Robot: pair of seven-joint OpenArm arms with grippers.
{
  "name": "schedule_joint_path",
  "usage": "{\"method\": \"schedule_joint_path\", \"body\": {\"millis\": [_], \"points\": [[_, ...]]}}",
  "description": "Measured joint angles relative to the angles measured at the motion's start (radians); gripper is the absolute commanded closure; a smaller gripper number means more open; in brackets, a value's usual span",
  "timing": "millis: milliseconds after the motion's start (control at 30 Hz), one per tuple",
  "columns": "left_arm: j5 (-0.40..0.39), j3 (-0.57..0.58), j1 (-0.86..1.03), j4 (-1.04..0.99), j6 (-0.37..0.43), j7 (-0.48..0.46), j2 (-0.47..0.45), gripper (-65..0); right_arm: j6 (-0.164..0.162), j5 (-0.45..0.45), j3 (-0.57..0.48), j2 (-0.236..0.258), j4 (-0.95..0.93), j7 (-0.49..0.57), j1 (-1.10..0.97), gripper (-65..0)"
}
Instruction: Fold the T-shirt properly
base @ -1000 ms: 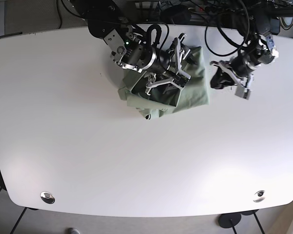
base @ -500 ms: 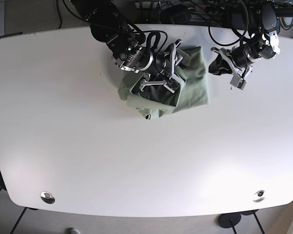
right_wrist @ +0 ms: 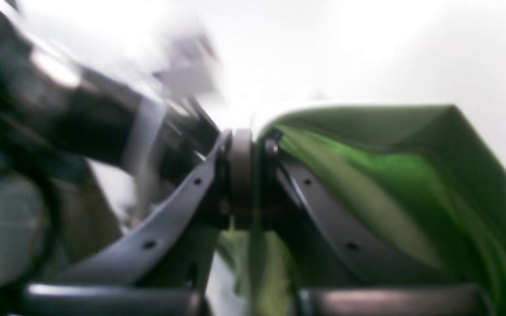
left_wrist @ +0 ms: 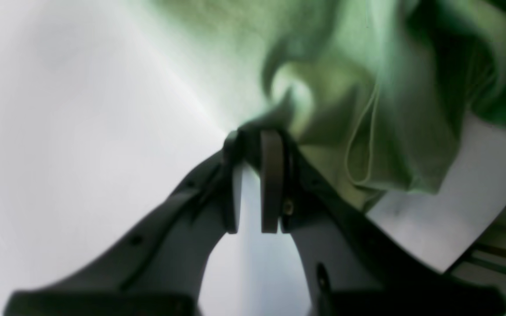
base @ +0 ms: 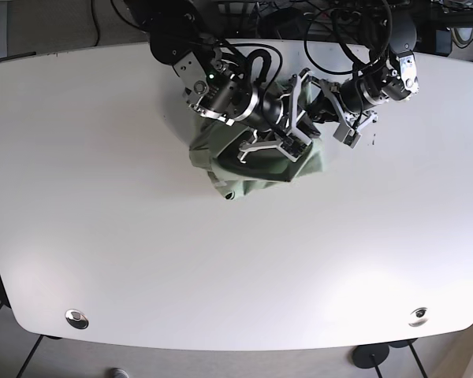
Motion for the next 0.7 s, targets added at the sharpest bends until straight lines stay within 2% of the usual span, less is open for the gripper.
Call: {"method": "schedule_joint_path", "body": {"millis": [67,167,233,333,433,500,533,567,633,700], "points": [[-0.002,0.0,-0.013,-0.012,-0.003,0.001,0.0,-6.1,0.002,0.008,-0.005,-0.032,-0.011,-0.027,0.017,-1.9],[-0.003,-0.002,-0.031,-0.033,-0.003,-0.001,0.0,-6.1,0.003,0.009,-0.059,-0.037,-0.084,-0.024,0.04,-1.9],[-0.01,-0.003,-0.03,-0.032,-0.003,-0.003,0.0,-5.8,0.006,0.016,-0.059,-0.042,-0.158,-0.019,0.069,-2.1],[0.002,-0.032,-0.029,-0.015,-0.003,0.013,0.003,-5.7,-0.001,0.005,-0.054,-0.041,-0.227,0.058,0.082,-4.1],[0.013,-0.108,-0.024,-0.006,-0.003,0.023,0.005,-5.7,0.0,0.005,-0.056,-0.039,-0.274,0.079,0.083,-19.3],[0.025,-0.162,-0.025,-0.003,-0.001,0.029,0.005,-5.7,0.0,0.006,-0.056,-0.039,-0.278,0.079,0.082,-32.8],[0.024,-0.188,-0.024,-0.003,-0.001,0.035,0.006,-5.7,0.0,0.005,-0.056,-0.039,-0.278,0.082,0.082,-36.8],[0.028,-0.233,-0.024,-0.003,-0.001,0.035,0.007,-5.7,-0.001,0.005,-0.054,-0.039,-0.27,0.081,0.08,-39.0],[0.029,-0.305,-0.024,-0.003,0.0,0.035,0.002,-6.0,-0.001,0.006,-0.048,-0.034,-0.201,0.079,0.052,-39.0],[0.043,-0.361,-0.021,-0.003,0.0,0.035,-0.011,-6.0,0.006,0.048,0.042,-0.031,-0.072,0.083,-0.014,-39.0]]}}
